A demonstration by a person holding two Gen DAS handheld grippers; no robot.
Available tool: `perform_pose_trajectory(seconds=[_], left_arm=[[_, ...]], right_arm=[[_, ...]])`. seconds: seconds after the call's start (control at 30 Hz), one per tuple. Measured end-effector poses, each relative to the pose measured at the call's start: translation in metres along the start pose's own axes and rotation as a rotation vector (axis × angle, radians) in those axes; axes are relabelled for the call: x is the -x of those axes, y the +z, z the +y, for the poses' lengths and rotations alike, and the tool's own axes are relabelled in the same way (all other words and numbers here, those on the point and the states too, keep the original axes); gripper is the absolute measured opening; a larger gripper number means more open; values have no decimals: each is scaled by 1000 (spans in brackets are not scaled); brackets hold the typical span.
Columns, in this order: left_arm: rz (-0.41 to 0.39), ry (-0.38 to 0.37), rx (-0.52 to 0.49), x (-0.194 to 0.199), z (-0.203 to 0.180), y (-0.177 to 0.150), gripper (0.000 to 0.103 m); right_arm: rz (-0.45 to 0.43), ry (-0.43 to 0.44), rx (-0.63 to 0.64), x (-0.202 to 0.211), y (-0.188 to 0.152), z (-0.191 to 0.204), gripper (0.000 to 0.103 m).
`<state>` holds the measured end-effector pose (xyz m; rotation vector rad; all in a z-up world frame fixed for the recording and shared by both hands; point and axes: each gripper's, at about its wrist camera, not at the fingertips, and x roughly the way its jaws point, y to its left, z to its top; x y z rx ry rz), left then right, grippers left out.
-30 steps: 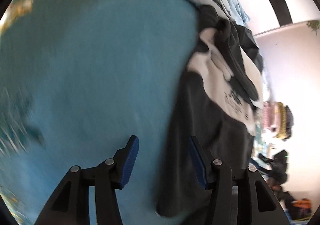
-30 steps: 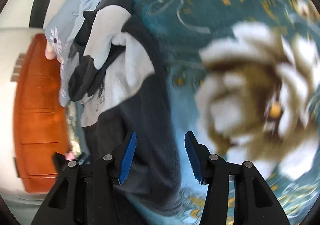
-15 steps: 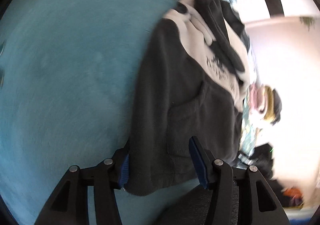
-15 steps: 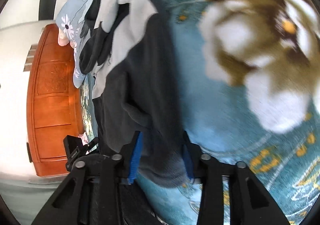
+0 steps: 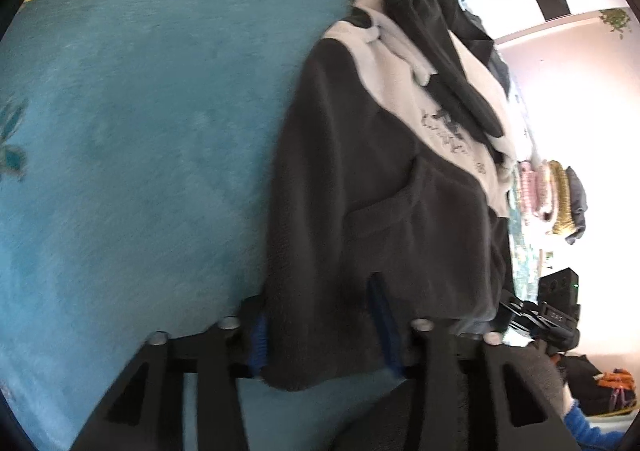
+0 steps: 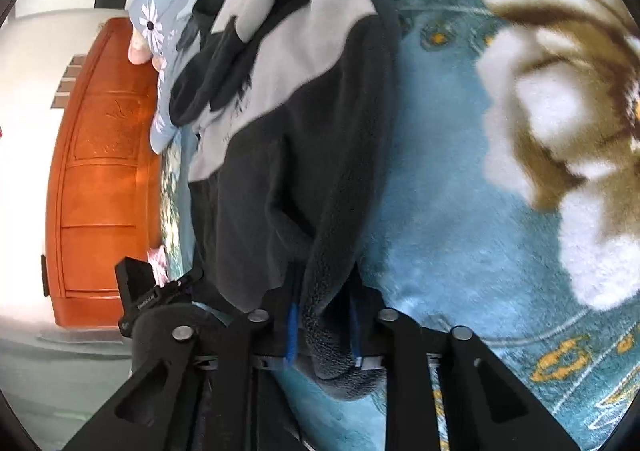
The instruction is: Fold clothes
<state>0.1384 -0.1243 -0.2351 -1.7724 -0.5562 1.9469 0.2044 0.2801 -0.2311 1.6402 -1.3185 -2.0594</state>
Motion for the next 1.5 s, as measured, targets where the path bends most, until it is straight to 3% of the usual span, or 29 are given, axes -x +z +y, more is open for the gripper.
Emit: perform_pose_trajectory(seconds=[0.07,0.27,0.4,0.43,0.57,0.8,1.0,1.2,1.3,1.37,1.43,1.5], left_arm=[[0,12,15,2,5,-5,24],[5,28,19,9,12,-18,23],[-40,-30,80,27,22,-10,18],[-64,-55,103,34,24,-5,6],[-140,-169,180,56,29,26,6],[-222,-222,115,71,-9,107,6],[-250,-212,45,64,-43,188,6],[-215,-164,95,19,-45,244,7],[-200,-182,160,4,-36,252,10],[-206,-242,193,6,-28,250,14],[-229,-282,198,14,-24,246,42],[-268,-309,181,29,-21,239,59]], right_arm=[[16,-11,-24,2,-5,-11,10],[27,0,-58,9,-10,-22,10],[-33,150,-113,22,3,-15,9],[-56,191,-118,29,8,-12,9],[-147,331,-114,51,44,9,9],[-258,466,-137,60,114,43,9],[-320,410,-123,64,175,74,9],[-338,305,-239,40,219,57,9],[-323,273,-284,25,225,51,9],[-317,261,-291,21,227,50,12],[-312,249,-257,23,226,55,13],[-313,235,-200,32,227,63,22]])
